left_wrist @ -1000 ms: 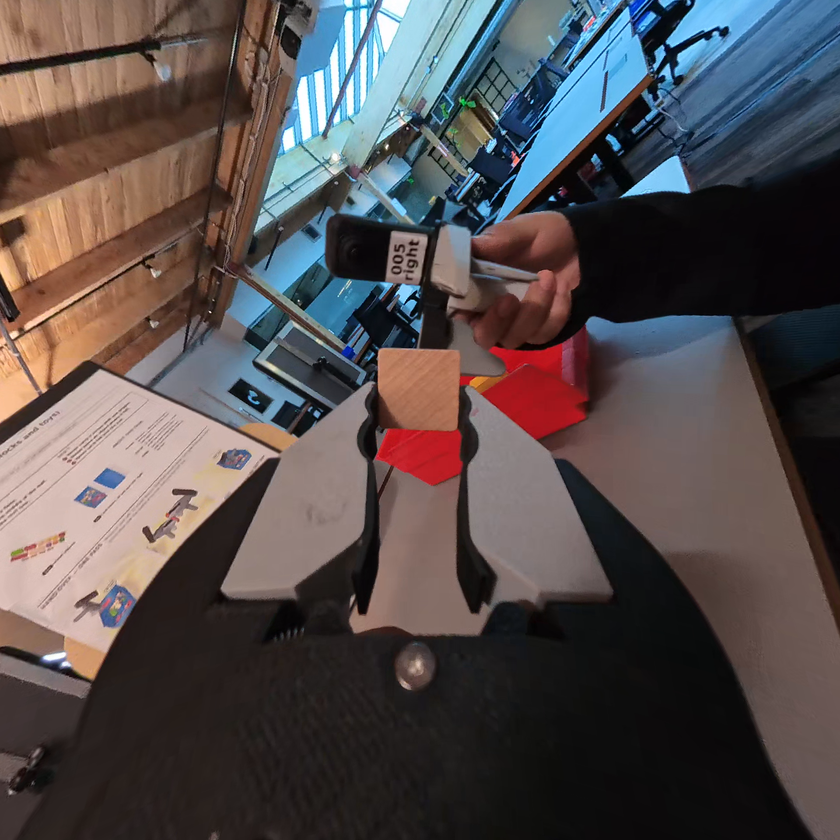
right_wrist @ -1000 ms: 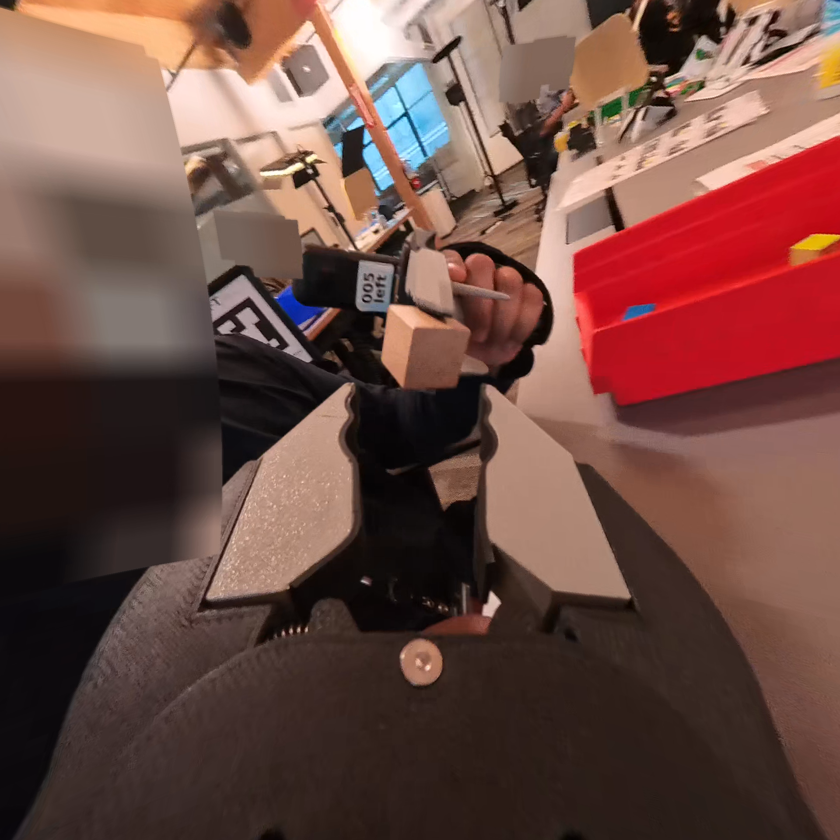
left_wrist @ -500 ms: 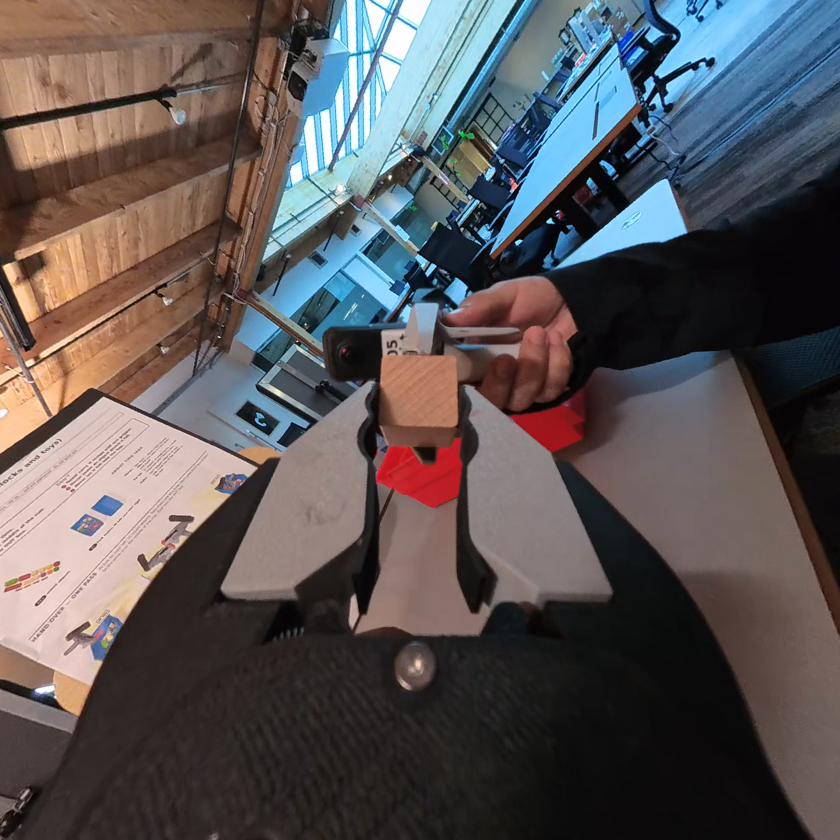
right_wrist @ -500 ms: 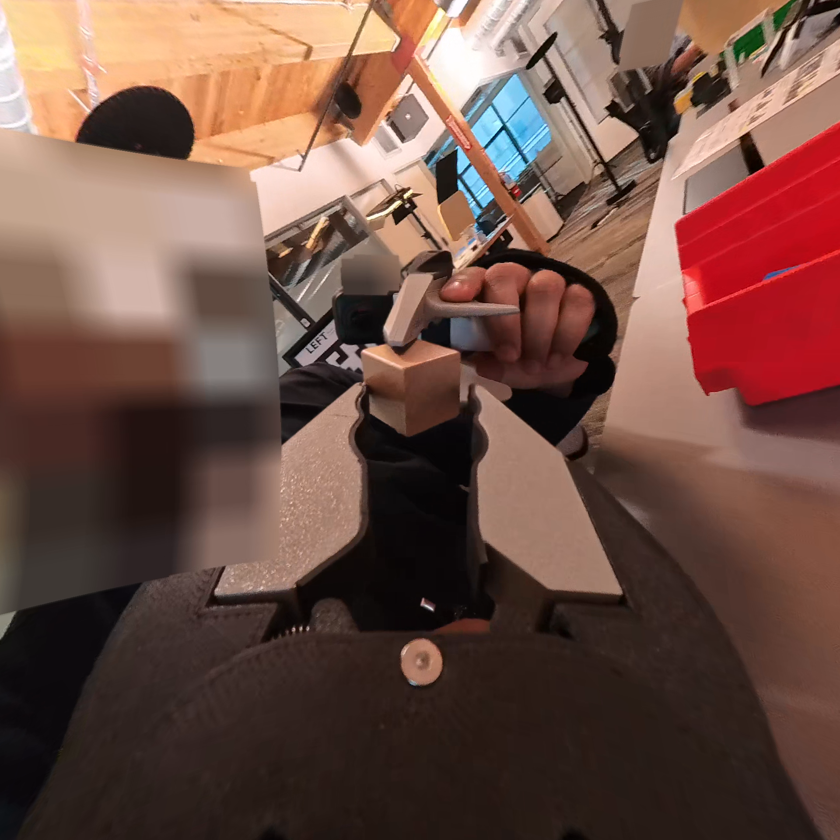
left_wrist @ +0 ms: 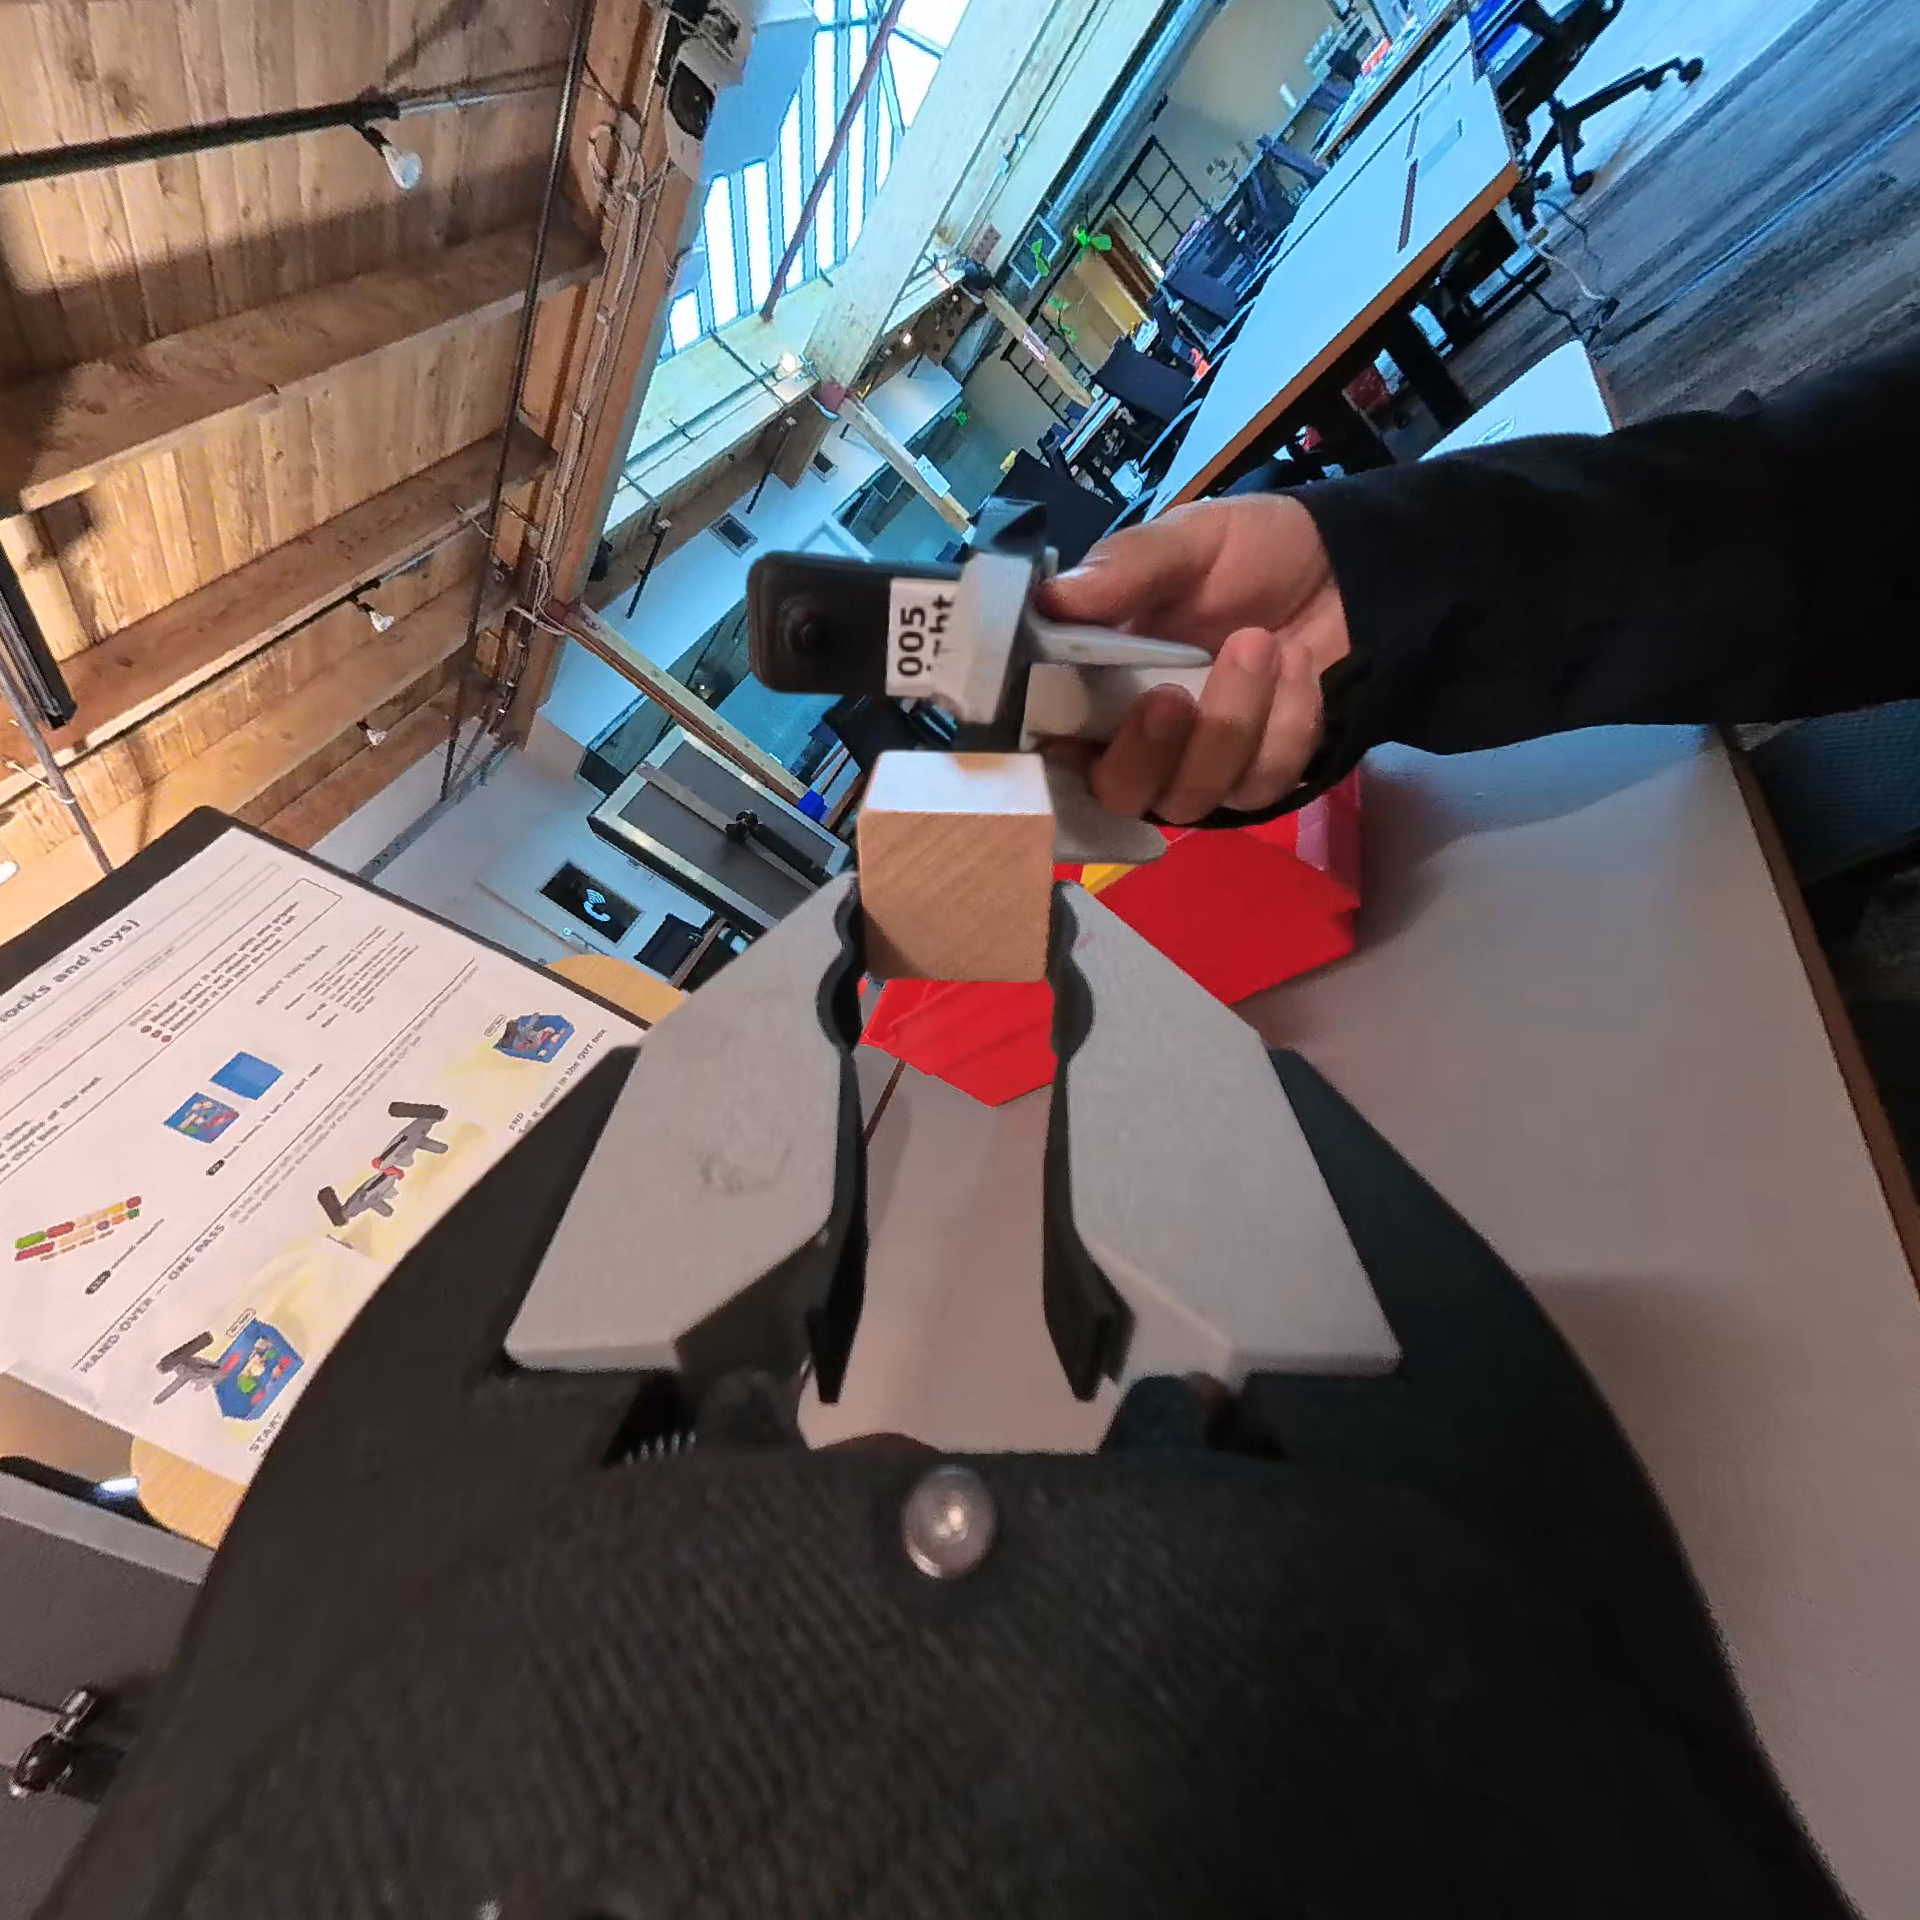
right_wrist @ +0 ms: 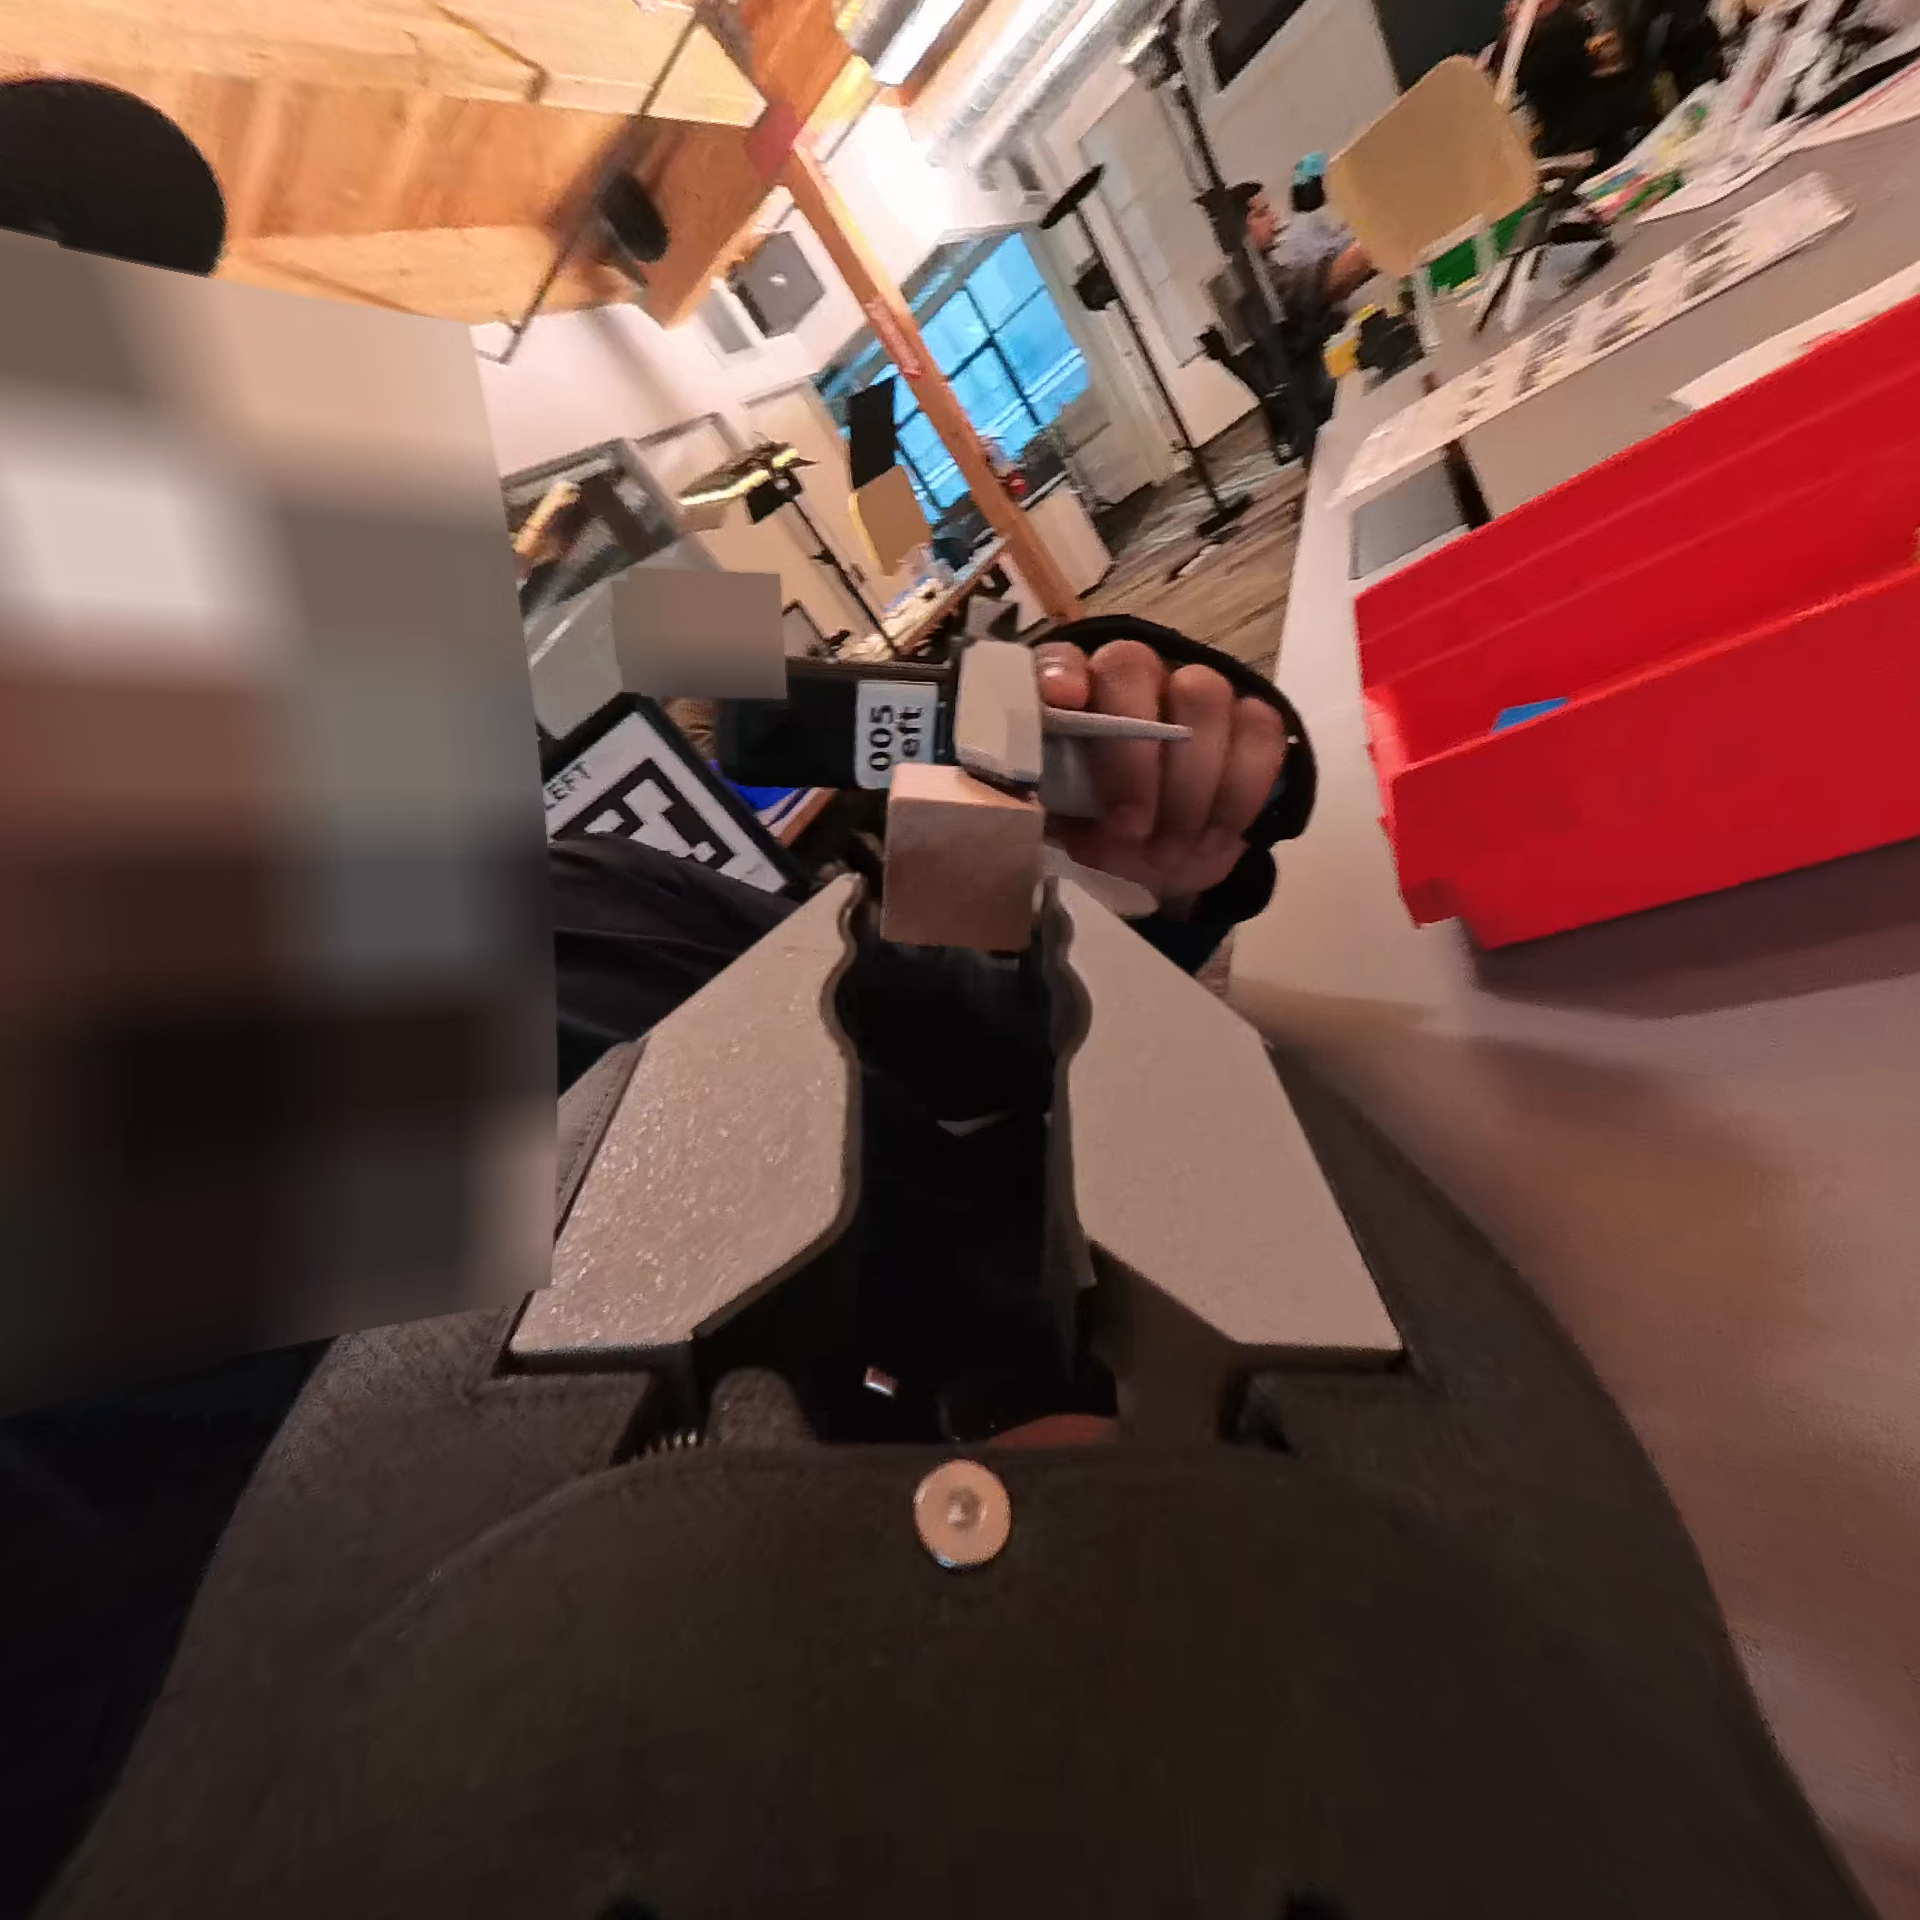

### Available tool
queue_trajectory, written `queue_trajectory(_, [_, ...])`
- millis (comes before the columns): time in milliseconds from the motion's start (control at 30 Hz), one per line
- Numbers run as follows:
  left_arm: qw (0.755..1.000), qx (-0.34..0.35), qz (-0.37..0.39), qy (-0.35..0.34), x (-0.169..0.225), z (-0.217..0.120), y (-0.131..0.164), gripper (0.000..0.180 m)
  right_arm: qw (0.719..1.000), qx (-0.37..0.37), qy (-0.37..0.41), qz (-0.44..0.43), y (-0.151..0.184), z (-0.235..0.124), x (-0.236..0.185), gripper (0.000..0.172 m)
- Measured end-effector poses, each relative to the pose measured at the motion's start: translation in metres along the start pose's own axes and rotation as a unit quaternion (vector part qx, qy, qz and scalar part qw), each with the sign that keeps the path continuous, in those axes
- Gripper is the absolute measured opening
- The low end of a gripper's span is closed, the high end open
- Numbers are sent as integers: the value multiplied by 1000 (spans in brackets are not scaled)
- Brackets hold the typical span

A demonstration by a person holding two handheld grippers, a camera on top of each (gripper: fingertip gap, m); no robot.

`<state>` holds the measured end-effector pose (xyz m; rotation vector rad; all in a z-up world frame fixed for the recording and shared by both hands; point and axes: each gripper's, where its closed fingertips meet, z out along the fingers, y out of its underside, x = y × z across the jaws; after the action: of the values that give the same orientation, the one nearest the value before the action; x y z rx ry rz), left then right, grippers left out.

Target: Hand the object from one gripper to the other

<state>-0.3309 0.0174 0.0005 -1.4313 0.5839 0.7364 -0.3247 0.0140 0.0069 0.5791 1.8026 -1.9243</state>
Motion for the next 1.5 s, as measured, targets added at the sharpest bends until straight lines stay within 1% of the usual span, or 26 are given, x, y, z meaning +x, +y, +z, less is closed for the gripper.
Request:
queue_trajectory(33, [1000, -2, 4, 0, 1, 1, 0, 30, 1000, 1, 7, -1, 0, 0, 2, 32])
queue_trajectory(100, [1000, -8, 12, 1, 3, 4, 1, 30, 1000, -5, 0, 11, 3, 3, 2, 38])
queue_trajectory(167, [1000, -15, 17, 0, 5, 6, 4, 30, 1000, -19, 6, 14, 8, 8, 6, 39])
queue_trajectory(267, [999, -26, 19, -1, 5, 7, 9, 30, 999, -29, 17, 2, 12, 13, 9, 30])
queue_trajectory(400, [1000, -23, 2, -9, 1, 6, 8, 30, 1000, -16, 11, -2, 8, 15, 8, 30])
queue_trajectory(500, [999, -41, -27, -15, -1, 8, 15, 31, 1000, -5, 16, 8, 5, 13, 15, 30])
queue_trajectory(600, [997, -59, -47, -16, -2, 9, 24, 30, 999, -1, 40, 5, 2, 4, 24, 30])
queue_trajectory(667, [996, -61, -55, -23, -8, 5, 25, 28, 997, 18, 73, -10, -9, -16, 28, 30])
queue_trajectory(700, [996, -63, -63, -29, -13, 1, 25, 19, 993, 29, 113, -25, -16, -33, 33, 30])
queue_trajectory(733, [995, -62, -72, -35, -19, -4, 25, 0, 982, 37, 177, -47, -22, -55, 44, 30])
queue_trajectory(767, [993, -62, -88, -44, -27, -9, 24, 0, 962, 37, 263, -69, -26, -84, 61, 29])
queue_trajectory(800, [991, -67, -108, -54, -36, -14, 25, 0, 929, 25, 359, -84, -26, -118, 79, 30])
queue_trajectory(867, [982, -80, -152, -75, -52, -23, 30, 0, 843, -17, 530, -90, -17, -190, 108, 30])
queue_trajectory(900, [977, -87, -175, -88, -60, -27, 35, 0, 804, -42, 588, -81, -8, -219, 117, 30])
queue_trajectory(933, [970, -95, -201, -96, -66, -30, 40, 0, 779, -68, 621, -65, 2, -239, 124, 30])
queue_trajectory(967, [963, -105, -228, -98, -69, -32, 46, 0, 767, -89, 633, -51, 12, -249, 130, 30])
queue_trajectory(1067, [945, -127, -282, -105, -74, -37, 62, 0, 760, -141, 634, -15, 35, -256, 145, 30])
queue_trajectory(1167, [941, -145, -284, -113, -76, -41, 71, 0, 748, -196, 634, 6, 56, -253, 158, 30])
queue_trajectory(1267, [934, -178, -283, -124, -76, -46, 82, 0, 718, -251, 649, 29, 76, -259, 170, 30])
queue_trajectory(1333, [923, -204, -298, -132, -78, -51, 93, 0, 700, -268, 660, 43, 85, -266, 178, 30])
queue_trajectory(1433, [902, -227, -333, -155, -87, -65, 107, 0, 690, -264, 671, 68, 90, -274, 186, 30])
queue_trajectory(1500, [887, -239, -353, -176, -95, -78, 117, 0, 678, -268, 680, 73, 92, -280, 188, 31])
